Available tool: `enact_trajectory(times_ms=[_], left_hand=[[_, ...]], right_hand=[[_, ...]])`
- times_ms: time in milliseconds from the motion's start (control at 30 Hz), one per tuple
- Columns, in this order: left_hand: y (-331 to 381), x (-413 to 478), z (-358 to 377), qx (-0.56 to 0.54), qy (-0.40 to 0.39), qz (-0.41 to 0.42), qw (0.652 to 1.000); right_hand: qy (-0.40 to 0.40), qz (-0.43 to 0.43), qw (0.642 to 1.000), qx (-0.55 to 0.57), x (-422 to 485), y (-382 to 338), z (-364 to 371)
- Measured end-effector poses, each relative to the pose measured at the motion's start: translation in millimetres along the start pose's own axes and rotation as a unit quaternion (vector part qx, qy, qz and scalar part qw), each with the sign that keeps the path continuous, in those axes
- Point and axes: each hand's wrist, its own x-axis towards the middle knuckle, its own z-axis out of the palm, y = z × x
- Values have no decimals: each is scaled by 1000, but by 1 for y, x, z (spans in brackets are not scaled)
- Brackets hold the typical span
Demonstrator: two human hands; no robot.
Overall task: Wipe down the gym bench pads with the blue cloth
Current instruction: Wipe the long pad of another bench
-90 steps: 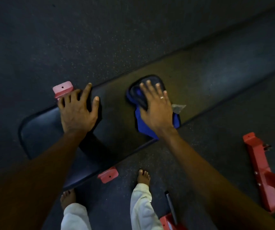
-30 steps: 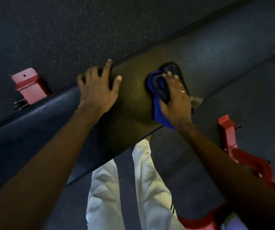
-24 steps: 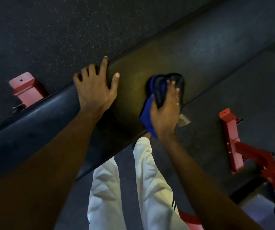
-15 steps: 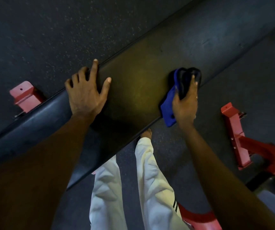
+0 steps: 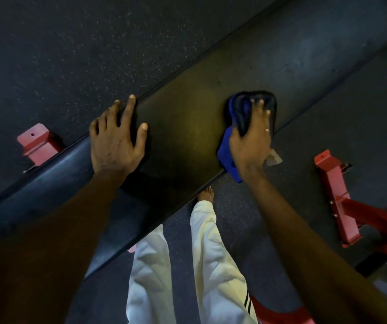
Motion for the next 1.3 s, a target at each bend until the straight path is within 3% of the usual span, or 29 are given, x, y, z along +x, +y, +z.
enact_trajectory(times_ms=[100, 167, 267, 433, 633, 700, 833, 900, 967, 1067, 1167, 1233, 1300], left_hand=[[2, 0, -1, 2, 3, -16, 1000], [3, 0, -3, -4, 3, -28, 1000], [4, -1, -6, -19, 7, -28, 999], [1, 1, -5, -11, -2, -29, 1000], [3, 0, -8, -23, -12, -42, 999], [3, 0, -10, -26, -14, -44, 999], [5, -1, -12, -36, -17, -44, 998], [5, 0, -13, -35, -18, -46, 998], [6, -1, -13, -34, -19, -47, 998], [6, -1, -14, -42, -17, -50, 998], [5, -1, -13, -38, -11, -51, 998], [5, 0, -11, -33, -6, -49, 998], [6, 0, -10, -24, -2, -51, 998]], right_hand=[[-139, -239, 959, -64, -19, -30, 10], [-196, -318, 921, -110, -18, -39, 13], [-172, -302, 932, -100, 14, -40, 10], [-94, -160, 980, -72, 32, -76, 22], [-190, -276, 929, -156, 44, -105, 23], [-195, -282, 927, -149, 65, -105, 20], [-118, -161, 976, -90, 120, -87, 7], [-98, -115, 984, -98, 126, -89, 6], [-113, -133, 976, -127, 107, -101, 12], [-162, -260, 944, -122, 70, -112, 18], [-202, -323, 917, -114, 71, -94, 13], [-176, -315, 927, -103, 84, -73, 5], [-118, -246, 958, -84, 95, -46, -4]])
